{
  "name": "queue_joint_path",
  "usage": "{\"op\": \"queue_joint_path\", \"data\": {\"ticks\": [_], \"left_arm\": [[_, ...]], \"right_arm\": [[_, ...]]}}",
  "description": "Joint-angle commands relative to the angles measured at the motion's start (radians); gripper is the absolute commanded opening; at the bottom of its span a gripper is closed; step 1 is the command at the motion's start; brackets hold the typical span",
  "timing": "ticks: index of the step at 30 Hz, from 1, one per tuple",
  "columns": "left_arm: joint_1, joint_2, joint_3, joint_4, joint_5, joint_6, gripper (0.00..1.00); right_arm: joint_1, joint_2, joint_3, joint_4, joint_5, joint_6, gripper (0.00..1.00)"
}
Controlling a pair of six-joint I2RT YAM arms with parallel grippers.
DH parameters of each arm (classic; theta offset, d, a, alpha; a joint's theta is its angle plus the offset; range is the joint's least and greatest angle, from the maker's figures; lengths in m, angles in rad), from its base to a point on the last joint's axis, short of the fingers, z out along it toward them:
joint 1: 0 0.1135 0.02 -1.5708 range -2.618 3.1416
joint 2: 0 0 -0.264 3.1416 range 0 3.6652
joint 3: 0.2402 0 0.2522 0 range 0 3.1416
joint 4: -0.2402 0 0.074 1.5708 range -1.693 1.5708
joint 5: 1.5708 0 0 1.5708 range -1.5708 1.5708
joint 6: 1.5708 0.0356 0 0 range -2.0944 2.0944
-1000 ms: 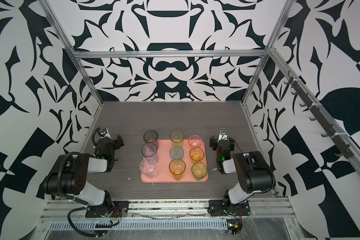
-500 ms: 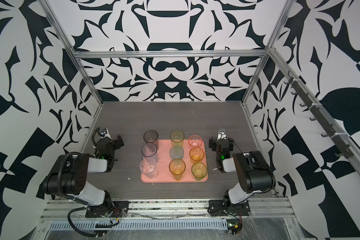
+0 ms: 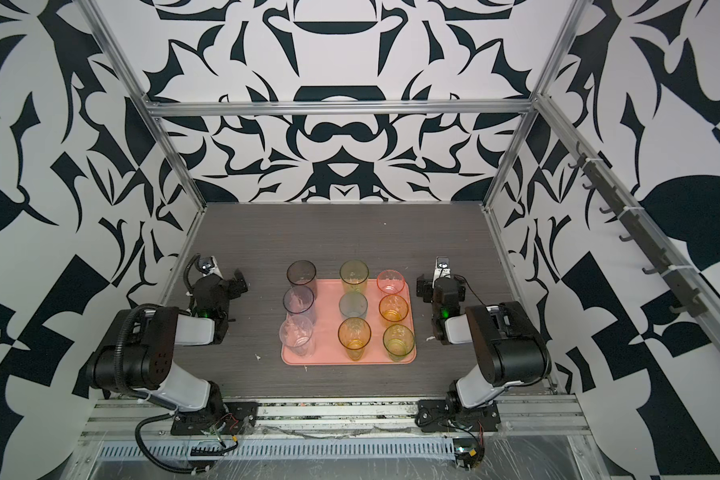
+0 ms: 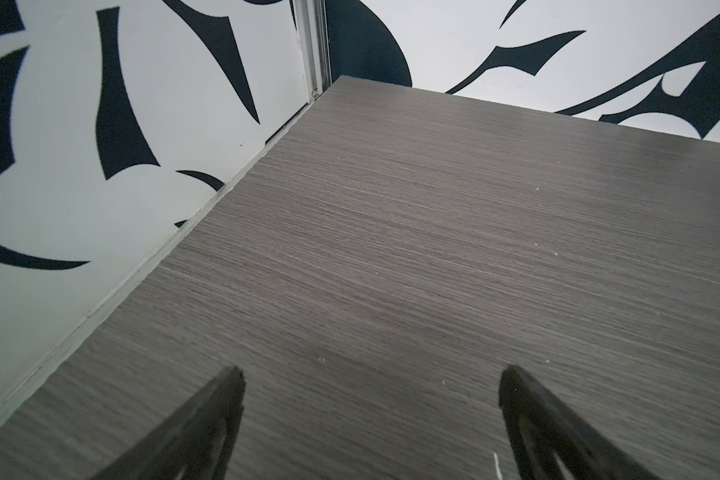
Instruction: Place the glasses into the tray
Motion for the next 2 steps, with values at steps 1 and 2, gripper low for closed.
{"op": "queue_joint_path", "data": {"ticks": [1, 2], "left_arm": [[0.005, -0.007, 0.023, 0.002, -0.011, -0.009, 1.00], [0.005, -0.007, 0.023, 0.002, -0.011, -0.009, 1.00]], "right_arm": [[-0.002, -0.007, 0.026, 0.014, -0.004, -0.007, 1.00], [-0.002, -0.009, 0.025, 0.015, -0.003, -0.007, 1.00]]}}
